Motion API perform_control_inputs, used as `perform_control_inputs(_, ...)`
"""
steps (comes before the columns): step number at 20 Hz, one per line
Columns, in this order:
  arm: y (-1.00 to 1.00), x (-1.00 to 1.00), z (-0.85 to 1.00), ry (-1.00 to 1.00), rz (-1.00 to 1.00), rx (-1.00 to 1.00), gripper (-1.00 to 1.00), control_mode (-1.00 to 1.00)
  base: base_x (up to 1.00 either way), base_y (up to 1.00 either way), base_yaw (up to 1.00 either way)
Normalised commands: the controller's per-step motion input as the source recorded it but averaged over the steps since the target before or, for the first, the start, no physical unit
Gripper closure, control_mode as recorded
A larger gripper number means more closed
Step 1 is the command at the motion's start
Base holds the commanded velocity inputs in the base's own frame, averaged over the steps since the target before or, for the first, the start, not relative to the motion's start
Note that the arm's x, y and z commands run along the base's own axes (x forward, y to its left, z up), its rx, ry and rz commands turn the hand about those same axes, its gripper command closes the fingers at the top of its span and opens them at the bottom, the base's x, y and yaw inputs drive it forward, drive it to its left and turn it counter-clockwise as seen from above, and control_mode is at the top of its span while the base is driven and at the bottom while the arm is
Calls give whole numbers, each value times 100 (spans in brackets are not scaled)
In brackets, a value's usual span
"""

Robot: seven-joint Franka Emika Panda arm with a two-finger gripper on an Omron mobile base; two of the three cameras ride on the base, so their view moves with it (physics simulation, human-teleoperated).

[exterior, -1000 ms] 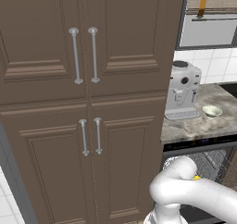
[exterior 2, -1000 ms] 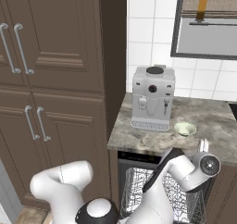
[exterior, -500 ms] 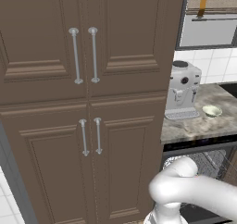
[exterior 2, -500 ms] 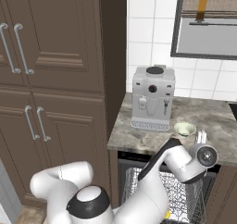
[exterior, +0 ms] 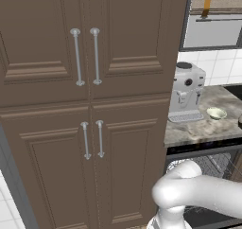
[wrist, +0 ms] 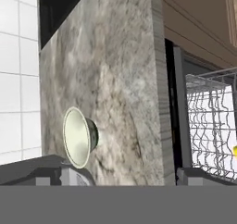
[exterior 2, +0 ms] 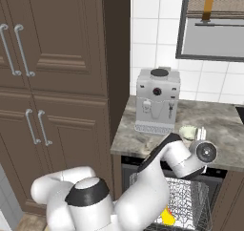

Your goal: Pick up the cup and bowl from the counter, place them in the dishwasher, and close the dishwasher door.

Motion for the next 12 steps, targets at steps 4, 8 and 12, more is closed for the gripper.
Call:
perform_control_inputs(4, 10, 23, 4, 0, 11, 0, -100, -100, 0, 0, 0)
perform_control_inputs(8, 6, 33, 0, 0, 8, 0, -100, -100, 0, 0, 0)
perform_control_inputs(12, 0, 47, 0, 0, 4, 0, -100, -100, 0, 0, 0)
